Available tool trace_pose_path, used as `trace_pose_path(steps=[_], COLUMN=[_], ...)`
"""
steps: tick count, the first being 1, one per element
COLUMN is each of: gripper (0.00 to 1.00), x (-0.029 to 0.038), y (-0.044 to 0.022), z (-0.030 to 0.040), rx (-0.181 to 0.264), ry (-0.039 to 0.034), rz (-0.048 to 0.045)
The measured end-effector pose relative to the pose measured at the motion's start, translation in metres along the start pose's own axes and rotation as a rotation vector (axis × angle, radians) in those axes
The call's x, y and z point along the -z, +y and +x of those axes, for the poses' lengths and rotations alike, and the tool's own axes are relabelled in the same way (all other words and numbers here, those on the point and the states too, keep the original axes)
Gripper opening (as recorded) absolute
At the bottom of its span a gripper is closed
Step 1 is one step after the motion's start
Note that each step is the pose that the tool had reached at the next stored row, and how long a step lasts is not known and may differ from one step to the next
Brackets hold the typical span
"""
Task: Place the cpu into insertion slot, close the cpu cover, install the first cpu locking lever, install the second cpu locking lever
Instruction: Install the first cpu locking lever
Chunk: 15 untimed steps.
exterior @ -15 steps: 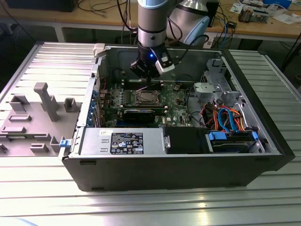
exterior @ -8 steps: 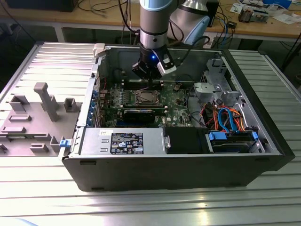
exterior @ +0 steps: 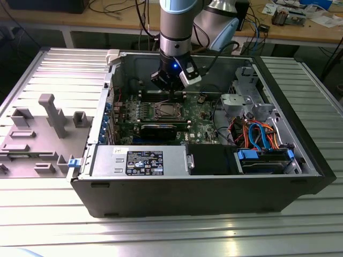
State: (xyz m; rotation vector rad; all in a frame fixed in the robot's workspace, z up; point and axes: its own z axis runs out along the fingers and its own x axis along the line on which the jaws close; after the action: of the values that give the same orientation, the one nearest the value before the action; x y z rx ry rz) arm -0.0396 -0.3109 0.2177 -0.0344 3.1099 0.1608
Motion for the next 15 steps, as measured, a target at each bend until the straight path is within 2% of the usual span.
trace_pose_path(steps=[5,15], gripper=[0.11,0.11], x=[-0.0001,-0.0076], y=[0.0000,-0.0008], z=[0.0000,-0.0003], rx=[0.000,0.000], ry=[0.0000,0.0000], rz=[0.0000,0.0001])
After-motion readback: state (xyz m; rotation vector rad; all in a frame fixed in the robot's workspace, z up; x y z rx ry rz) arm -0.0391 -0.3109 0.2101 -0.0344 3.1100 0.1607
